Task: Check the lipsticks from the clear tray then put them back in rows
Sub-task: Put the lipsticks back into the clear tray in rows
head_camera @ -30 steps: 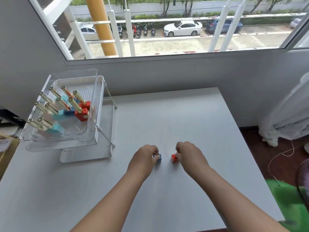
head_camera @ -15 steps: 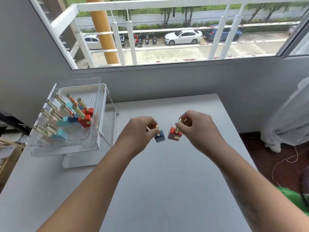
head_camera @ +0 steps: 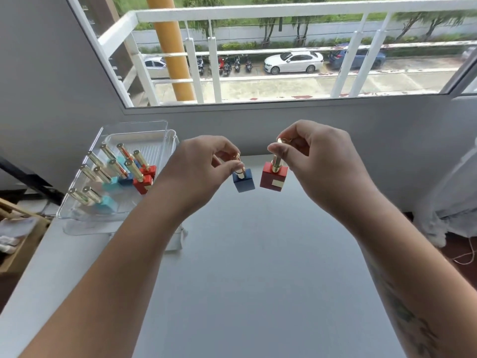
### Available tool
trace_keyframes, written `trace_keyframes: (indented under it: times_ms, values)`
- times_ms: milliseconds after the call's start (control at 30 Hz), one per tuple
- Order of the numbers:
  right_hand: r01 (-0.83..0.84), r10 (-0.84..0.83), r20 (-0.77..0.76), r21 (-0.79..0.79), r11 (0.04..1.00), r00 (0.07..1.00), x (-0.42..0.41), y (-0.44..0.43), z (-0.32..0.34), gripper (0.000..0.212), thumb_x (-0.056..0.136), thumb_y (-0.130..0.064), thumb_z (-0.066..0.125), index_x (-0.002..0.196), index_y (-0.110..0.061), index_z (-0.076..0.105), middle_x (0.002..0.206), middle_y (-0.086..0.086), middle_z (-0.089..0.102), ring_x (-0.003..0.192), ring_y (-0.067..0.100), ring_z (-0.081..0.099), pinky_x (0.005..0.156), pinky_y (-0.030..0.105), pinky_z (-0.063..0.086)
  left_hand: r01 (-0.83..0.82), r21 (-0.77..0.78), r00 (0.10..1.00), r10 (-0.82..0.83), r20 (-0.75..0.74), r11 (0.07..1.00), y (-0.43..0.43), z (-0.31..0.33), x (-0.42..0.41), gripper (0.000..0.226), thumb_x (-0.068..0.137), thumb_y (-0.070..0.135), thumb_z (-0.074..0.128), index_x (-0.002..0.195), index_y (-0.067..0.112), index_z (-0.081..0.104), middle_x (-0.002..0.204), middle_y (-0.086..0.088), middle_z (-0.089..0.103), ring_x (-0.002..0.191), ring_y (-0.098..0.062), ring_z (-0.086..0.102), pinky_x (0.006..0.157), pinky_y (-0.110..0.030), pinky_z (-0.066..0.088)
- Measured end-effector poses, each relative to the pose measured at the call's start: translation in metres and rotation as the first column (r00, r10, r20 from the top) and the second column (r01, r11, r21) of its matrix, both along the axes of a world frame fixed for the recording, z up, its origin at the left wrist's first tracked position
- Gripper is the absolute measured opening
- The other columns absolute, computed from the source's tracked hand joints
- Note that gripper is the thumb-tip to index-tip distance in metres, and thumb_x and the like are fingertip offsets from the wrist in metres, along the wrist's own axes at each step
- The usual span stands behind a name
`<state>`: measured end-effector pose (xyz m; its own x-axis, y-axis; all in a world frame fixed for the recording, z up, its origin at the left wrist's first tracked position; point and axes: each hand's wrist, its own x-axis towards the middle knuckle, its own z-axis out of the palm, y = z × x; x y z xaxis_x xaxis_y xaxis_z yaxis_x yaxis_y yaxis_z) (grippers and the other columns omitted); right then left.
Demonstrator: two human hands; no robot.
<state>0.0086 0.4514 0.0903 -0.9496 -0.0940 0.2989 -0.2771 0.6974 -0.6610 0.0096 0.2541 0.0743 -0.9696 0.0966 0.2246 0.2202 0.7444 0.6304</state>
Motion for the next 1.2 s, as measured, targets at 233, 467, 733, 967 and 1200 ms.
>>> trace_keyframes:
  times_ms: [233,467,733,967,1200]
  values:
    - [-0.104,0.104,0.016,0.025,0.994,0.994,-0.007,-0.065,-0.003,0.019,0.091,-0.033,0.065,0.092,-0.014,0.067,0.072,-0.003,0.059,0.059,0.005,0.046,0.052,0.016,0.035,-0.122,-0.016,0.992,0.122,-0.019,0.992,-0.066,-0.003,0.011,0.009,0.083,0.029,0.075,0.092,0.025,0.074,0.077,0.02,0.064,0.064,-0.001,0.057,0.057,-0.012,0.039]
    - [-0.168,0.167,0.019,0.043,0.985,0.986,-0.012,-0.152,-0.006,0.02,0.091,-0.032,0.064,0.093,-0.012,0.067,0.078,0.0,0.063,0.068,0.015,0.051,0.06,0.026,0.038,-0.173,-0.021,0.985,0.173,-0.007,0.985,-0.154,-0.005,0.015,0.008,0.082,0.025,0.076,0.086,0.029,0.071,0.078,0.019,0.065,0.057,0.002,0.052,0.055,-0.015,0.038]
    - [-0.154,0.152,0.028,0.059,0.986,0.988,-0.017,-0.238,-0.019,0.018,0.091,-0.031,0.065,0.092,-0.013,0.066,0.074,-0.002,0.059,0.062,0.011,0.048,0.055,0.023,0.037,-0.145,-0.066,0.989,0.147,0.019,0.987,-0.231,-0.015,0.012,0.007,0.082,0.028,0.075,0.087,0.028,0.07,0.08,0.019,0.065,0.056,0.001,0.052,0.055,-0.019,0.037]
    - [-0.079,0.071,0.071,0.118,0.99,0.995,-0.016,-0.27,-0.052,0.017,0.091,-0.027,0.065,0.098,-0.012,0.066,0.081,-0.001,0.059,0.074,0.017,0.052,0.06,0.026,0.033,-0.109,-0.123,0.99,0.118,0.073,0.986,-0.247,-0.049,0.007,0.008,0.085,0.03,0.072,0.092,0.029,0.069,0.082,0.018,0.062,0.065,-0.005,0.051,0.066,-0.028,0.047]
    - [-0.109,0.072,0.181,0.202,0.973,0.981,-0.012,-0.282,-0.076,0.016,0.092,-0.026,0.062,0.099,-0.012,0.065,0.089,0.007,0.065,0.078,0.024,0.057,0.07,0.033,0.048,-0.112,-0.226,0.982,0.143,0.127,0.968,-0.24,-0.07,0.006,0.012,0.087,0.037,0.069,0.098,0.031,0.068,0.101,0.009,0.069,0.083,-0.019,0.061,0.072,-0.035,0.053]
